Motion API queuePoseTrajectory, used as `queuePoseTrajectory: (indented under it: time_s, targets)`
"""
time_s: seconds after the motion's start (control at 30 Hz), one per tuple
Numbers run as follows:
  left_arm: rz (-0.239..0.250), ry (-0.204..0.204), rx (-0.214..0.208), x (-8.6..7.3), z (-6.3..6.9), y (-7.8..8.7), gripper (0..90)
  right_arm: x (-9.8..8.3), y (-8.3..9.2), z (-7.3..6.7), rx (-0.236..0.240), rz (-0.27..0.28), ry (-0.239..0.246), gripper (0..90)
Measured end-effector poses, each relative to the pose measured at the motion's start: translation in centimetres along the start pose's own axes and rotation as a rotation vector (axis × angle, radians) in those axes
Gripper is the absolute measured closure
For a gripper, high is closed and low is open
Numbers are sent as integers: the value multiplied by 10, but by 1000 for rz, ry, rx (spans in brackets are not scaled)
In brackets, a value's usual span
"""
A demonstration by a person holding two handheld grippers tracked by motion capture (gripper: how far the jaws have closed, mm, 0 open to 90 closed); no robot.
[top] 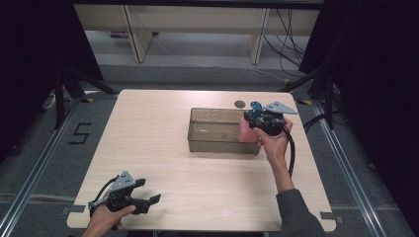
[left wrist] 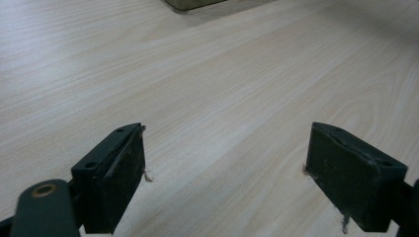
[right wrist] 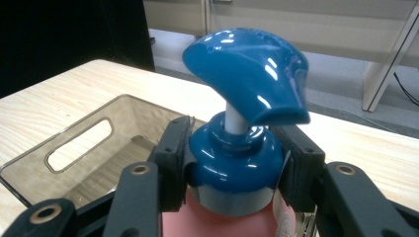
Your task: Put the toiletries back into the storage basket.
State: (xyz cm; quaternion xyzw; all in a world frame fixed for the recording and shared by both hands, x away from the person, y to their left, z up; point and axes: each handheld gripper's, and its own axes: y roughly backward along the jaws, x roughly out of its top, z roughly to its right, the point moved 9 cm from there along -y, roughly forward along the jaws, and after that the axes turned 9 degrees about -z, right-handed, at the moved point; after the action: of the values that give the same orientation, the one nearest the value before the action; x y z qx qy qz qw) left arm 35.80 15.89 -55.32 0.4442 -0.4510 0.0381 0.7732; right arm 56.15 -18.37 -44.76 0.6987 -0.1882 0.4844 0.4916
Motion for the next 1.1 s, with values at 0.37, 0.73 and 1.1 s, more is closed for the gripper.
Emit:
queuePoseTrajectory:
  time_s: [0.37,0.73,1.1]
  targets:
    - [3,3,2,0,0,0,147,-8,-3,2,-1,-10,6,536]
    - [4,1,11,1,0,1,147,-15,-2,5,-9,-25,8,536]
    - [-5,-2,12,0,0,1,147,-20,-2,3,-5,-26,-6,536]
